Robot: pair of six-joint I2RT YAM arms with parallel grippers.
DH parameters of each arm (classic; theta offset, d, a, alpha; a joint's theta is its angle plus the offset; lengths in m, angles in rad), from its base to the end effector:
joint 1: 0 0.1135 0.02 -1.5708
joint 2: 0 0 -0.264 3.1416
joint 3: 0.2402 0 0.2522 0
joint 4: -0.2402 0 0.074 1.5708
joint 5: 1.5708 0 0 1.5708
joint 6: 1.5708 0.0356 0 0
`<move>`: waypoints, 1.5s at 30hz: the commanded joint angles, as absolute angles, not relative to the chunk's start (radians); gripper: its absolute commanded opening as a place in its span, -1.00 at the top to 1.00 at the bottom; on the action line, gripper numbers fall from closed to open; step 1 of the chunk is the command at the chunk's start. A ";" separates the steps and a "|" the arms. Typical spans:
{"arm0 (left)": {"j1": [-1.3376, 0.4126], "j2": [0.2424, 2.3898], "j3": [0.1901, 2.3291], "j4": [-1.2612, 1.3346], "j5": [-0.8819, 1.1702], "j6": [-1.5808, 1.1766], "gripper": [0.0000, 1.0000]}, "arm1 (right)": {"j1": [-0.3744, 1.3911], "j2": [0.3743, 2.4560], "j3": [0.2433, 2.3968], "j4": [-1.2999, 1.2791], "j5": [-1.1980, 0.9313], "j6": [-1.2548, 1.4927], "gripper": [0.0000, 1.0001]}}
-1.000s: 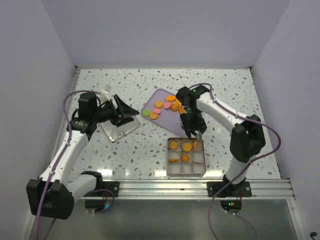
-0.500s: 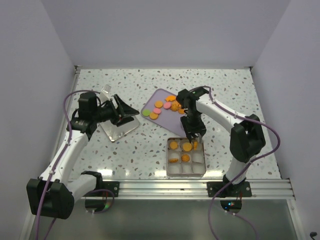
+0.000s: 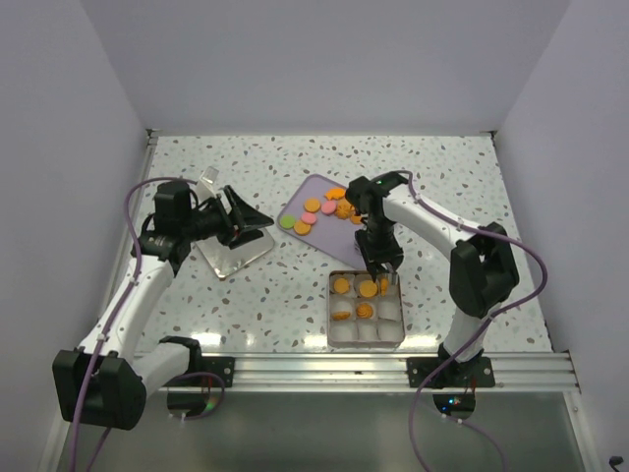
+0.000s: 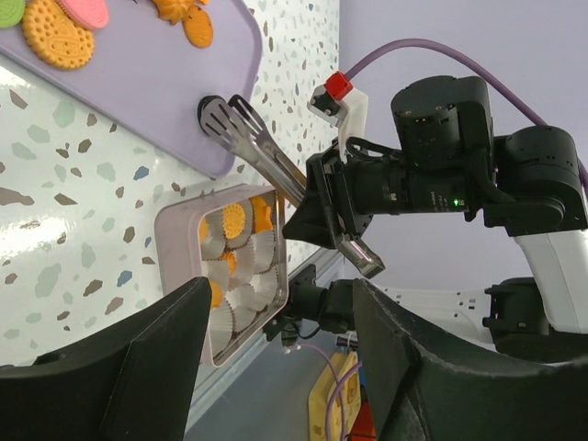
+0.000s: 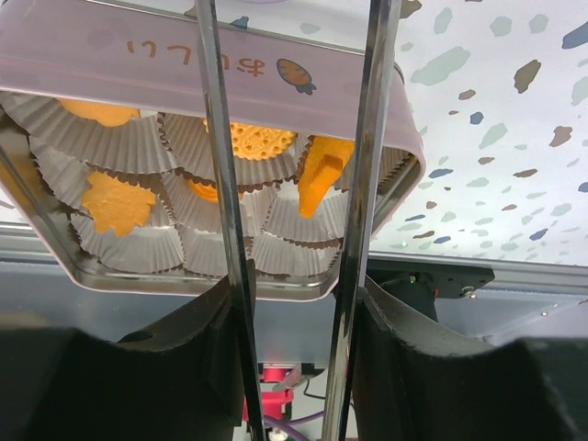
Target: Pack the cookies
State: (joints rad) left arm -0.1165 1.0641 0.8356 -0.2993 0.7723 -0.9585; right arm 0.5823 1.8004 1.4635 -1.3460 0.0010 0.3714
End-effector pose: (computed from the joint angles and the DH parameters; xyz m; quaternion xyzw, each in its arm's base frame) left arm 0.2256 -0.0514 0.2972 -0.1570 0.8098 -0.5168 0.2292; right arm 0.2663 0.1753 0.2373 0.1051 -0.9929 0.0262 0.0495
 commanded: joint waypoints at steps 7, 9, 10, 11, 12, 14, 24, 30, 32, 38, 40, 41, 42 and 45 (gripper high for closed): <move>-0.100 1.089 0.861 -0.264 0.801 -0.939 -0.36 | 0.580 1.750 1.611 -1.589 0.049 0.370 0.24; -0.100 1.107 0.871 -0.271 0.807 -0.925 -0.35 | 0.578 1.695 1.629 -1.589 0.045 0.386 0.23; -0.100 1.120 0.882 -0.284 0.808 -0.919 -0.35 | 0.575 1.678 1.628 -1.589 0.032 0.394 0.23; -0.100 1.124 0.888 -0.291 0.808 -0.913 -0.35 | 0.574 1.657 1.609 -1.591 0.019 0.403 0.23; -0.100 1.129 0.893 -0.298 0.808 -0.902 -0.35 | 0.574 1.620 1.595 -1.591 0.003 0.420 0.25; -0.101 1.144 0.903 -0.317 0.808 -0.891 -0.35 | 0.572 1.573 1.549 -1.589 -0.028 0.437 0.26; -0.133 1.181 0.911 -0.314 0.804 -0.896 -0.33 | 0.574 1.226 1.321 -1.588 -0.156 0.535 0.25; -0.135 1.200 0.931 -0.284 0.808 -0.917 -0.33 | 0.574 1.031 1.135 -1.586 -0.218 0.567 0.27; -0.135 1.203 0.931 -0.282 0.799 -0.917 -0.33 | 0.574 0.979 1.072 -1.586 -0.213 0.577 0.26; -0.135 1.175 0.920 -0.275 0.761 -0.956 -0.32 | 0.574 0.894 0.968 -1.586 -0.227 0.588 0.26; -0.135 1.155 0.914 -0.276 0.735 -0.968 -0.32 | 0.574 0.864 0.942 -1.586 -0.241 0.580 0.26; -0.135 1.147 0.913 -0.278 0.726 -0.972 -0.32 | 0.574 0.850 0.933 -1.586 -0.251 0.574 0.26; -0.135 1.141 0.913 -0.293 0.716 -0.977 -0.32 | 0.574 0.839 0.924 -1.586 -0.285 0.574 0.26; -0.135 1.120 0.925 -0.339 0.686 -0.986 -0.32 | 0.574 0.790 0.896 -1.585 -0.339 0.581 0.27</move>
